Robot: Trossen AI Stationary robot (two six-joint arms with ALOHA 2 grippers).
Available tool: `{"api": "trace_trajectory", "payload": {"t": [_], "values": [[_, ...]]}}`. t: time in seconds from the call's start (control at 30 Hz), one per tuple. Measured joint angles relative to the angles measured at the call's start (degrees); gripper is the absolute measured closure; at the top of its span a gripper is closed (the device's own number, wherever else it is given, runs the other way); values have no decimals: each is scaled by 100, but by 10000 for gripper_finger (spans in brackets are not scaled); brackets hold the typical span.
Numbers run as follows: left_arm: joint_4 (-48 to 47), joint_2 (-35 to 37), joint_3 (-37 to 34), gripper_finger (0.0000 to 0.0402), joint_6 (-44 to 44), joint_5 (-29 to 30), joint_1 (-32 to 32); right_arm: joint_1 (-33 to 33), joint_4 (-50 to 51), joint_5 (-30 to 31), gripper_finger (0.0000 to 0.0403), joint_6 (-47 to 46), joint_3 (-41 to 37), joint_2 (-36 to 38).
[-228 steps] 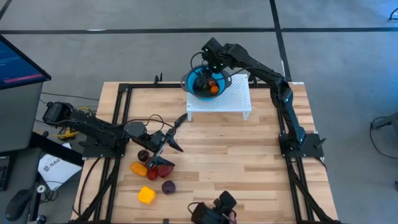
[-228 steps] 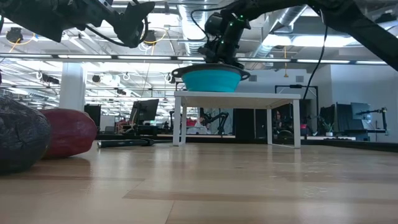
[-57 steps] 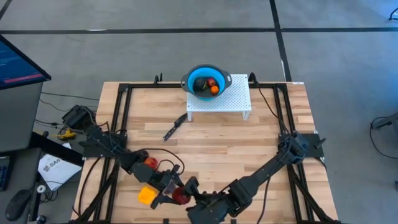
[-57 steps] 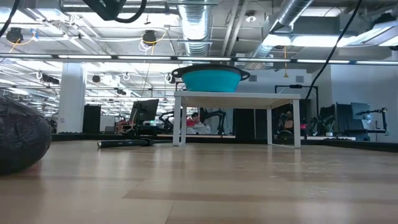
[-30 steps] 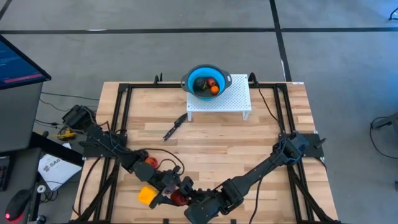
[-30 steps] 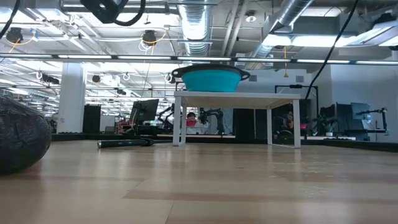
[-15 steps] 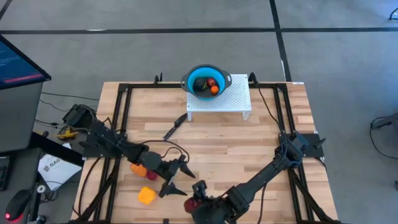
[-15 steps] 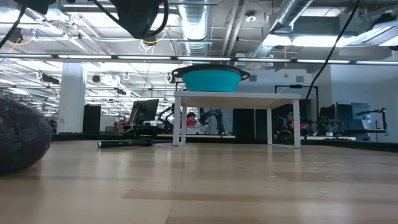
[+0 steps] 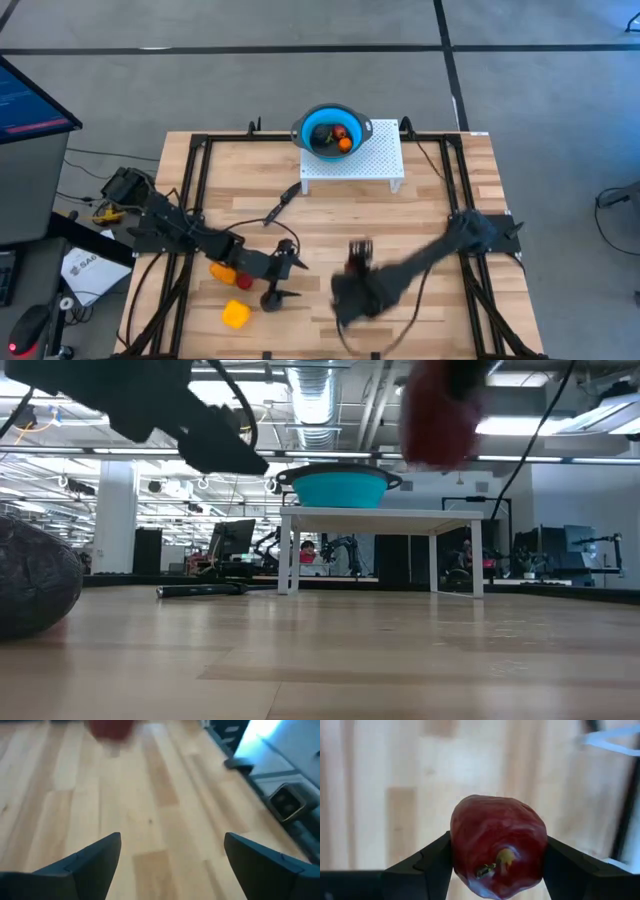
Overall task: Pick & Place Fruit
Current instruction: Put the red apple into the blue strainer bowl on the shelf
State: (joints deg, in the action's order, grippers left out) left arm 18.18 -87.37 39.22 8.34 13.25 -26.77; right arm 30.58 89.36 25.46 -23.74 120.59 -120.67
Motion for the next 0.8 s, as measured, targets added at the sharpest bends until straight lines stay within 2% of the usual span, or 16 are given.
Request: {"api": "trace_trajectory", "payload": {"t": [0.13, 0.33, 0.43, 0.57, 0.7, 0.8], "values": [[-83, 0, -157, 65, -46, 54, 128, -1063, -18, 152, 162, 286, 16, 935], [-64, 101, -432, 73, -182, 43, 652, -3214, -1124, 122, 162, 1142, 47, 1856], [-59, 253, -476, 74, -426, -156, 1137, -4332, -1520, -409, 162, 1653, 30, 1848], [36, 547, -467, 74, -816, -383, 1829, -5411, -1920, -1178, 162, 2326, 30, 1635], [15, 877, -476, 79, -1278, -413, 2329, -5950, -2199, -1364, 156, 2799, 19, 1257], [57, 1106, -474, 83, -1469, -420, 2592, -6122, -2504, -1362, 146, 3031, 23, 1031]]}}
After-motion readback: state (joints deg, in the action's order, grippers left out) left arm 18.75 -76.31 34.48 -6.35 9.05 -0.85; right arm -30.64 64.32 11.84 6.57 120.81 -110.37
